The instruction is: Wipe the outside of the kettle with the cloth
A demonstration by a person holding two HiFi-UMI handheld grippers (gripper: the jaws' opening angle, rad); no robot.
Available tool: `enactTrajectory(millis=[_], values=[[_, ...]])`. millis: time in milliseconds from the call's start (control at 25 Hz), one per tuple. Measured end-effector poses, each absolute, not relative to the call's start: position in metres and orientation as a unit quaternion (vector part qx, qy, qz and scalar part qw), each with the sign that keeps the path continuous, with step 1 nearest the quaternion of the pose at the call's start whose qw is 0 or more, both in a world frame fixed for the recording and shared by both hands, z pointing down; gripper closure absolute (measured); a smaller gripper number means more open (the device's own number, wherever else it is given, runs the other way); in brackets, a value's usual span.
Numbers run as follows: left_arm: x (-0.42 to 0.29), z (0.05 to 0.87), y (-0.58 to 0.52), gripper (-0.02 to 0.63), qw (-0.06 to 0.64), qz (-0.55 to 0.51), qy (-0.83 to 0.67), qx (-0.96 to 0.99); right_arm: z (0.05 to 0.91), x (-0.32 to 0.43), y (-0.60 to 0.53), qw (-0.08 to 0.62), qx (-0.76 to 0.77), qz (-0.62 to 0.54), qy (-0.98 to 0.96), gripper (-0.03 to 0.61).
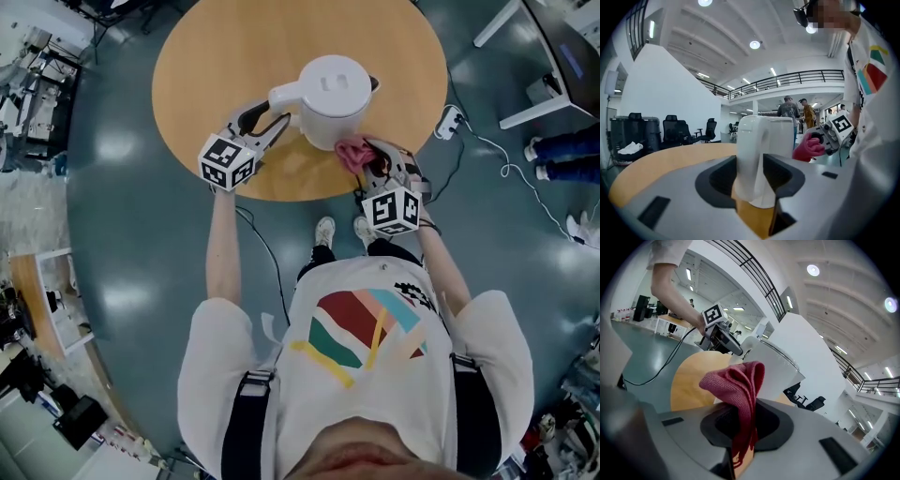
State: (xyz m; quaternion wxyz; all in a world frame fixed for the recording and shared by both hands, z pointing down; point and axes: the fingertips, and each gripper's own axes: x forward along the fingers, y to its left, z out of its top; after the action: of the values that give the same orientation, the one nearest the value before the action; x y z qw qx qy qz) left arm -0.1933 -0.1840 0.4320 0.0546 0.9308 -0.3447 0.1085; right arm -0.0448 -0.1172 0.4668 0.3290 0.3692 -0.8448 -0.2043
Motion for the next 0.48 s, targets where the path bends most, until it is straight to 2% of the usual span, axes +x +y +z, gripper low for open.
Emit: enactTrajectory(millis=[40,80,480], values=[[-0.192,0.433,-0.185,0.412,0.054,0.109,-0.346,0.930,0.467,-0.041,-0.121,0.328,0.371,-0.203,-0.845,0.531],[-0.190,0.434,-0.186,0.420,0.055,0.110,-0.345,0.930,0.467,-0.037,-0.125,0.327,0.374,-0.201,-0.844,0.531],[-0.171,0.433,-0.122,0.422,0.118,0.072,-0.303,0.943,0.460,-0.020,-0.163,0.324,0.435,-0.166,-0.824,0.531]])
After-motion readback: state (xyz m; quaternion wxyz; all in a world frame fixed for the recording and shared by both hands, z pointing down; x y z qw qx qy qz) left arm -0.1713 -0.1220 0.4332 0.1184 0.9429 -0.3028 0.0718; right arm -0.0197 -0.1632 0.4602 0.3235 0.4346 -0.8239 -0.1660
